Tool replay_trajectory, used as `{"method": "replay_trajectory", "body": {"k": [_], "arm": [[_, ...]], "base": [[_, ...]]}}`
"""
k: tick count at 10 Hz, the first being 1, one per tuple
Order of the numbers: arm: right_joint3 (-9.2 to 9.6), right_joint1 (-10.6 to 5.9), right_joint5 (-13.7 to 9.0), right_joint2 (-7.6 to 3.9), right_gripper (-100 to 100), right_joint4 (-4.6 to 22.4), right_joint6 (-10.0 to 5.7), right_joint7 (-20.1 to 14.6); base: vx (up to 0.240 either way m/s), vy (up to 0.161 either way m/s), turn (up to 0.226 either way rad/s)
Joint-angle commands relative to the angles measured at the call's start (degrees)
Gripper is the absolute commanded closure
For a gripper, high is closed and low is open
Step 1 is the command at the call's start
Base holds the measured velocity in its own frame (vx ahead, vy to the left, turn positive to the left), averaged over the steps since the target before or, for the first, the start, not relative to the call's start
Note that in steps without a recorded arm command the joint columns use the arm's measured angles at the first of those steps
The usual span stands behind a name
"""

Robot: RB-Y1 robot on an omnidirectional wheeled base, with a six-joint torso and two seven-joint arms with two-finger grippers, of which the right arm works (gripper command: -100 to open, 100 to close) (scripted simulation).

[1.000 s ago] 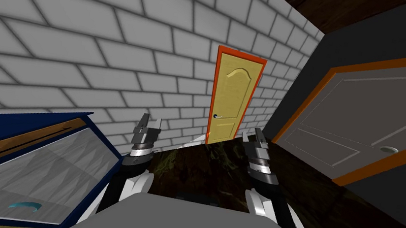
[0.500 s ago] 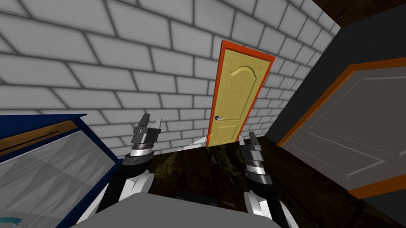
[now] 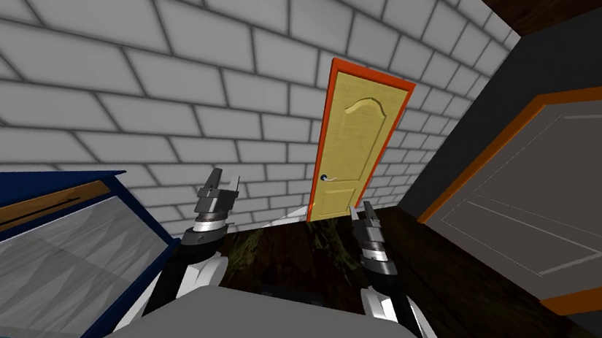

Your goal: Pull the door open

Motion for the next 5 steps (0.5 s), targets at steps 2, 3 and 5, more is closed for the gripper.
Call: {"method": "replay_trajectory", "body": {"k": [2, 3, 5], "arm": [[0.11, -0.37, -0.5, -1.42, -100, 3.1, -1.33, -0.7], [0.20, -0.52, -0.7, -1.89, -100, 4.3, -1.84, -0.9], [0.38, -0.81, -1.1, -2.84, -100, 6.6, -2.85, -1.3]], "base": [[0.116, -0.005, 0.032], [0.082, 0.000, 0.035], [0.108, -0.005, 0.033]]}}
